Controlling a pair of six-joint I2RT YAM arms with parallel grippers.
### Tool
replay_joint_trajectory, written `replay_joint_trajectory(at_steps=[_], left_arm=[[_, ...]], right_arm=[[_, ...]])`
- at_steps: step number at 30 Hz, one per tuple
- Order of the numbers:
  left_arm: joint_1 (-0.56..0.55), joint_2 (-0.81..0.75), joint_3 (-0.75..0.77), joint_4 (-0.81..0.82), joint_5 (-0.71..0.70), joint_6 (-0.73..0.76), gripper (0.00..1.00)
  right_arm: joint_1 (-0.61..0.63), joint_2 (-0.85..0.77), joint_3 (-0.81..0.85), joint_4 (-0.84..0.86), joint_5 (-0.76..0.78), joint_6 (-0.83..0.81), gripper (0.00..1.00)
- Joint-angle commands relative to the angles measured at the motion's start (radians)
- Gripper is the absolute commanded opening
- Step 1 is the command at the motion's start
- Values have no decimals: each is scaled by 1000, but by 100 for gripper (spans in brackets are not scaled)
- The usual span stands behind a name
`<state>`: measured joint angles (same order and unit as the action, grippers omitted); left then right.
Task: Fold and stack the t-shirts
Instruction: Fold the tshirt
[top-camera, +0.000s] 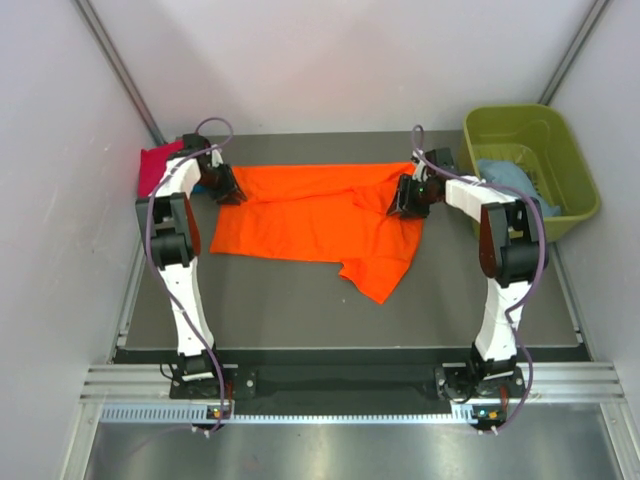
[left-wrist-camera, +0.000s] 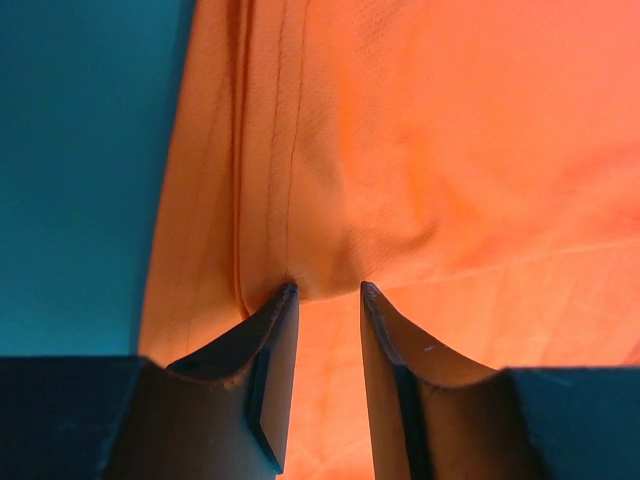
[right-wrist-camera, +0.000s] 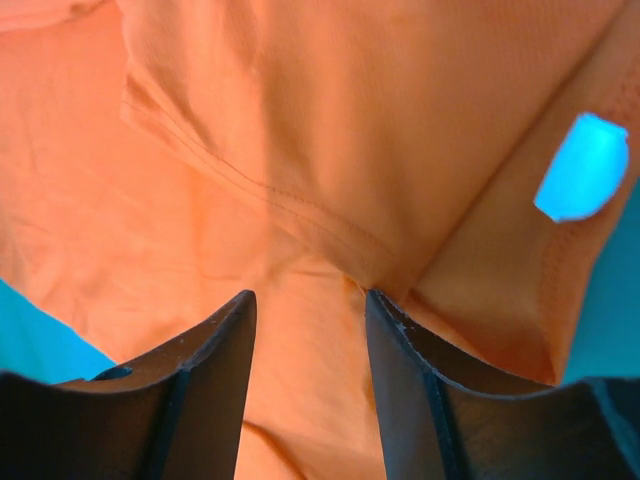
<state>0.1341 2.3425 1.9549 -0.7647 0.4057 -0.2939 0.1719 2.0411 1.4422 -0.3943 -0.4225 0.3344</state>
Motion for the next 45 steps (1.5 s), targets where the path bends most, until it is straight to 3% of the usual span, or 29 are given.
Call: replay_joint_trajectory(at_steps=[1,10,23,38,43,45], left_arm=[[-2,24,44,24,33,-25,37],[53,-86,22,2,-15,-22,34],[56,-40,-11,19,7,-16,34],[50,-6,-14,27,13,-19,20],[50,-3,-16,24,18,-16,10],[48,-9,-16,13,-7,-13,13]], right_arm=[[-12,-94,-17,-3,34,-41,49],[-17,-128,-60,3,47,-77,50],[-17,-107,-51,-6,59,-80,52],[-17,-124,-132,-23,91,-107,53],[-17,-114,-140,-17,108,-118,54],[-15,-113,-140,-15,106,-118,54]])
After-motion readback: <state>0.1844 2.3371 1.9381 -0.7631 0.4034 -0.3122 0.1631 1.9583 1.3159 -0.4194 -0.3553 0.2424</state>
